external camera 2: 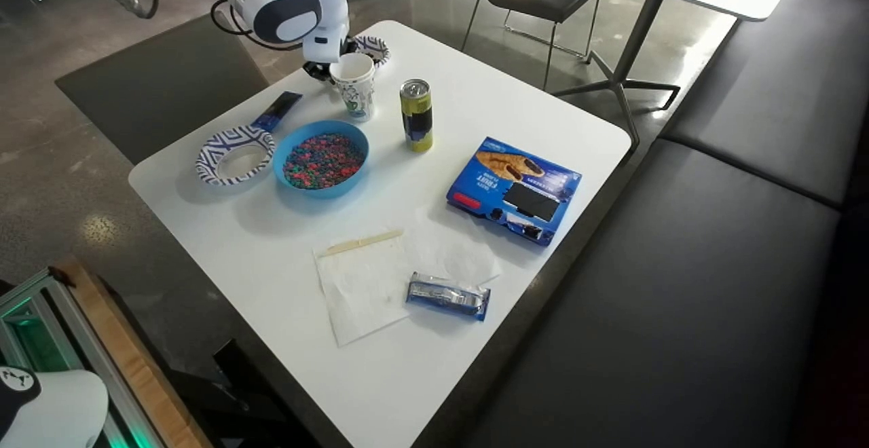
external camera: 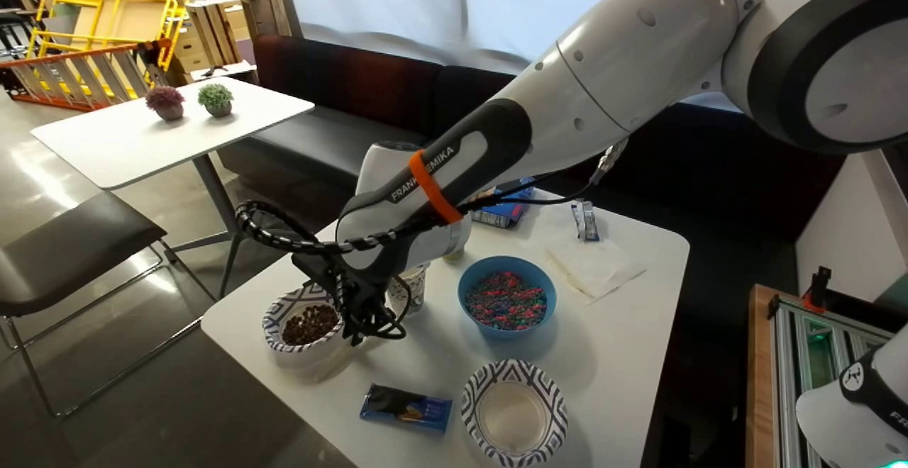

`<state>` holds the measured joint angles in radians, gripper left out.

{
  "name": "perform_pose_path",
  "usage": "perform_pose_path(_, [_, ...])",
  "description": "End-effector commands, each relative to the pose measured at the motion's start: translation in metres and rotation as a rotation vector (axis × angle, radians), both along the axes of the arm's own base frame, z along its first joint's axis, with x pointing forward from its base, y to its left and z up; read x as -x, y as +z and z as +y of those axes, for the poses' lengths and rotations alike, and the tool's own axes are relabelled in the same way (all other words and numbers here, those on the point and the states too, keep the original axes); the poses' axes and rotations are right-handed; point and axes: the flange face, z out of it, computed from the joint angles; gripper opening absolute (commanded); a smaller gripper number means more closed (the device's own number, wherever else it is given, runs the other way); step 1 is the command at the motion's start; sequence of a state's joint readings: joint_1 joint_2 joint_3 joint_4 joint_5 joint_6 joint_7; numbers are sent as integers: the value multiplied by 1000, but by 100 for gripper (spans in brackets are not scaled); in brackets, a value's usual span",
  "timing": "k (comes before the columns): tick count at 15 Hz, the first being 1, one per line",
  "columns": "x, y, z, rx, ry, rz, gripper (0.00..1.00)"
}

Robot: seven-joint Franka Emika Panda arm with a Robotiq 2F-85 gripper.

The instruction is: Move the white spoon to the back left.

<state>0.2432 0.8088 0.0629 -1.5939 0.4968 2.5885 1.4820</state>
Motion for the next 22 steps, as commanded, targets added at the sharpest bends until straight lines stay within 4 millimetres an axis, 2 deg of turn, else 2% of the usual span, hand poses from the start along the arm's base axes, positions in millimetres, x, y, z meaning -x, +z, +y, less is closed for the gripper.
perform_pose_path(1, [11, 5, 17, 71, 3, 47, 53])
perform_pose_path(5, [33, 31, 46, 178, 105, 3, 82])
perform_pose_path(7, [41, 53, 50, 285, 142, -40, 97])
perform_pose_path(8, [44, 65, 47, 334, 160, -50, 100])
perform_pose_path(13, [87, 125, 14, 420, 419, 122, 100])
perform_pose_path(16, [113, 147, -1, 397, 581, 190, 100])
perform_pose_path(19, [141, 149, -21, 392, 741, 258, 100])
perform_pose_path(22, [170, 140, -43, 428, 897, 299, 100])
